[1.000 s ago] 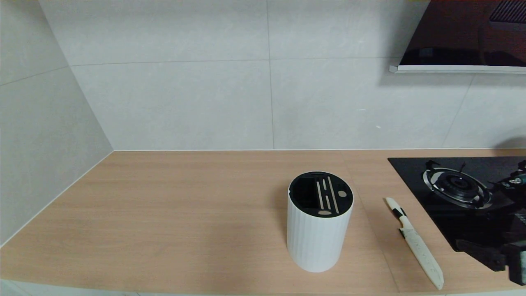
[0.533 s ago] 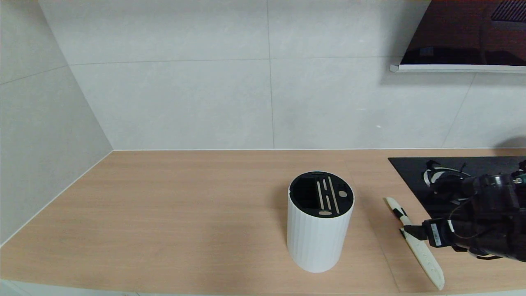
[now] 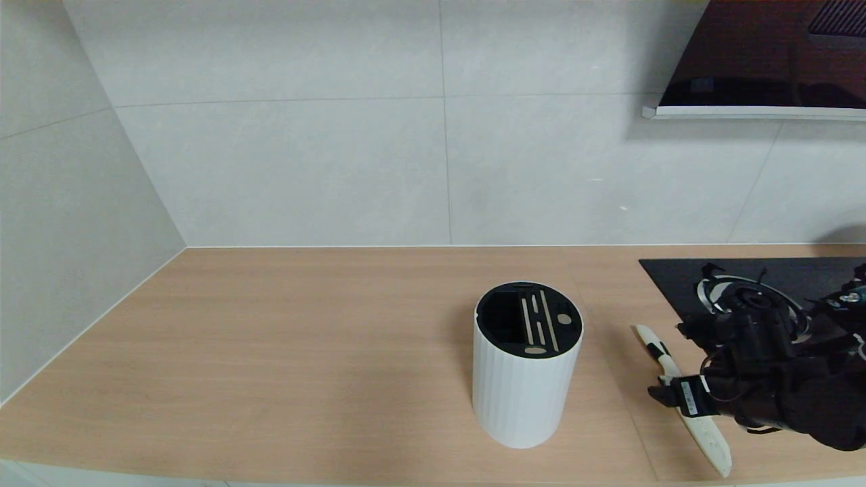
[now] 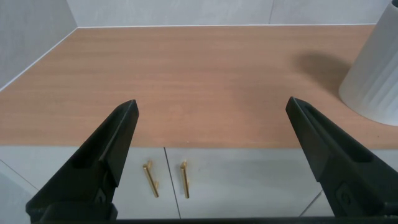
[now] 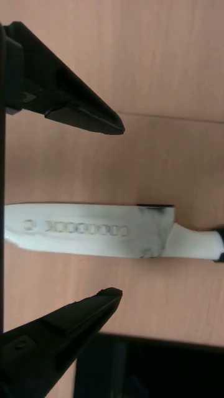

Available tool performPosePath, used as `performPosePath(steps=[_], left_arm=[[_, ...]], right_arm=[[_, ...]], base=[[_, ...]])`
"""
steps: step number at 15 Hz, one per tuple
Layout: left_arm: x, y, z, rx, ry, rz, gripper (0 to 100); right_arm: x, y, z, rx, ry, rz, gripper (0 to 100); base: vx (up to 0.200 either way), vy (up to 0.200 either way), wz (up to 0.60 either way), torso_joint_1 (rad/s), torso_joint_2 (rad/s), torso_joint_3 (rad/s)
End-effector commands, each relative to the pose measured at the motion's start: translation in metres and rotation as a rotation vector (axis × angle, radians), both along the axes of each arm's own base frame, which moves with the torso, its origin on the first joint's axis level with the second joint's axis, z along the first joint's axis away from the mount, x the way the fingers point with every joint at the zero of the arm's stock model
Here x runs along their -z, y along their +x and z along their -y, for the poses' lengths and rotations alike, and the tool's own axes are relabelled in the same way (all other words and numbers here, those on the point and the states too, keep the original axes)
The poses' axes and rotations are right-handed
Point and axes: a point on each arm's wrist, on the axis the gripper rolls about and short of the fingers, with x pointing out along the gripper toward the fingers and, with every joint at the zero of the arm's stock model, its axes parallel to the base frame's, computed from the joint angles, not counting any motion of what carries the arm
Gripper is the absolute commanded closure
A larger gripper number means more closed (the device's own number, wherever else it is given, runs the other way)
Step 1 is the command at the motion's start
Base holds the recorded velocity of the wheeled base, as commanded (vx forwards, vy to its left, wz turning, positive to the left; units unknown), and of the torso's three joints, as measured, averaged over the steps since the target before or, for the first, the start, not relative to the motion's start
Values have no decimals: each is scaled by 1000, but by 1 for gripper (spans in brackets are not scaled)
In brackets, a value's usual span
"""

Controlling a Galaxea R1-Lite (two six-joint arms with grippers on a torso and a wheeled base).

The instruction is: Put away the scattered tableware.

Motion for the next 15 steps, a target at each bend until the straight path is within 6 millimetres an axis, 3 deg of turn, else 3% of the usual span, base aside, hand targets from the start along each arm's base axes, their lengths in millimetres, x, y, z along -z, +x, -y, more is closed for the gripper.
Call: performPosePath(steps=[1, 4, 15], left_arm=[[0, 0, 0, 0, 0, 1, 0], [0, 0, 0, 0, 0, -1, 0], [0, 0, 0, -2, 0, -1, 0]], right_arm=[[18, 5, 5, 18, -1, -34, 0], [23, 12, 16, 49, 18, 8, 0], [36, 22, 19, 65, 84, 47, 0]], base=[[0, 0, 0, 0, 0, 0], [0, 0, 0, 0, 0, 0], [0, 0, 0, 0, 0, 0]])
